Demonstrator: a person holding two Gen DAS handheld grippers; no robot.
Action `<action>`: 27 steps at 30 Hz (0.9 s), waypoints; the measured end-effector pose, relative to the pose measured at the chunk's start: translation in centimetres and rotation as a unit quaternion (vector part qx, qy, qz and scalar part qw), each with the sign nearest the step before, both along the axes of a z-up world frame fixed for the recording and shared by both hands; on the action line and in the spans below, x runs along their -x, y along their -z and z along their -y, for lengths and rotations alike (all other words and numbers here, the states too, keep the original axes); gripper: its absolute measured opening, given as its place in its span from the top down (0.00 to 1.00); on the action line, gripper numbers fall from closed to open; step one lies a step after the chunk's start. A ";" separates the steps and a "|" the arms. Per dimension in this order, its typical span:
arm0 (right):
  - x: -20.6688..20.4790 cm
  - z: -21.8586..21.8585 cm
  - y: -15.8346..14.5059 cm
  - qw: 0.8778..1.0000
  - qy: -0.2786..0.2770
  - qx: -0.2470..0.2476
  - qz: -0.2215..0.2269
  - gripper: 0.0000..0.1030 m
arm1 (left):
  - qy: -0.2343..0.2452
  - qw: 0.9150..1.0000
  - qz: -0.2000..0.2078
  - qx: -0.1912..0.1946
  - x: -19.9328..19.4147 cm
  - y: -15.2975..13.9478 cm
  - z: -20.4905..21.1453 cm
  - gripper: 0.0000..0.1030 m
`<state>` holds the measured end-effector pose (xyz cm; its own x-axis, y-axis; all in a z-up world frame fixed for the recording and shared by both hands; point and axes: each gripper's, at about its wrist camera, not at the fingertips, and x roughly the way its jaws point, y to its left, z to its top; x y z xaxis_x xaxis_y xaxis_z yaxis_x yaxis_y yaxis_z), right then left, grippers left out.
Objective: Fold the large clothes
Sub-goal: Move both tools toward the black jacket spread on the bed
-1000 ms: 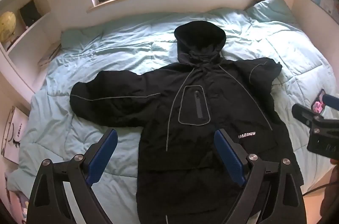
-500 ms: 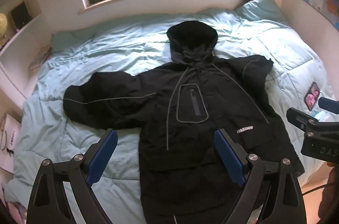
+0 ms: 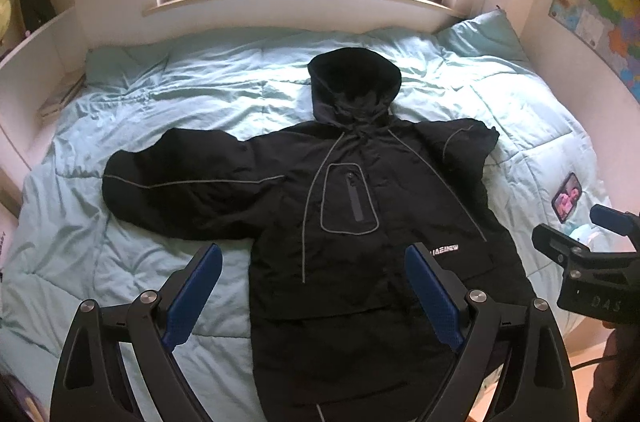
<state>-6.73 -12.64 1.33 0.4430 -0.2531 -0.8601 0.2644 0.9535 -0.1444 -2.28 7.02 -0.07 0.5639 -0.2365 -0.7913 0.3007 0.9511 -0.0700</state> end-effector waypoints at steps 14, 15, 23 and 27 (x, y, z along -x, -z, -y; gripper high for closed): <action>1.7 0.3 -0.1 1.000 -0.018 0.010 -0.008 0.00 | 0.001 1.000 -0.011 0.023 0.5 -0.1 1.3 0.09; 1.6 0.5 -0.1 1.000 -0.019 0.009 -0.007 0.00 | -0.001 1.000 -0.010 0.023 0.5 -0.2 1.5 0.09; 0.0 2.7 -0.3 0.999 -0.043 -0.012 0.004 0.00 | -0.021 1.000 0.000 0.010 1.0 -1.3 3.2 0.09; -1.4 4.5 -0.6 0.997 -0.071 -0.016 0.011 0.00 | -0.056 0.998 0.013 0.015 0.9 -2.2 4.3 0.09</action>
<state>-5.32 -17.13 1.90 0.4921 -0.1585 -0.8560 0.1285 0.9857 -0.1086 -3.17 2.72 2.18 0.6083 -0.1935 -0.7697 0.1947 0.9766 -0.0917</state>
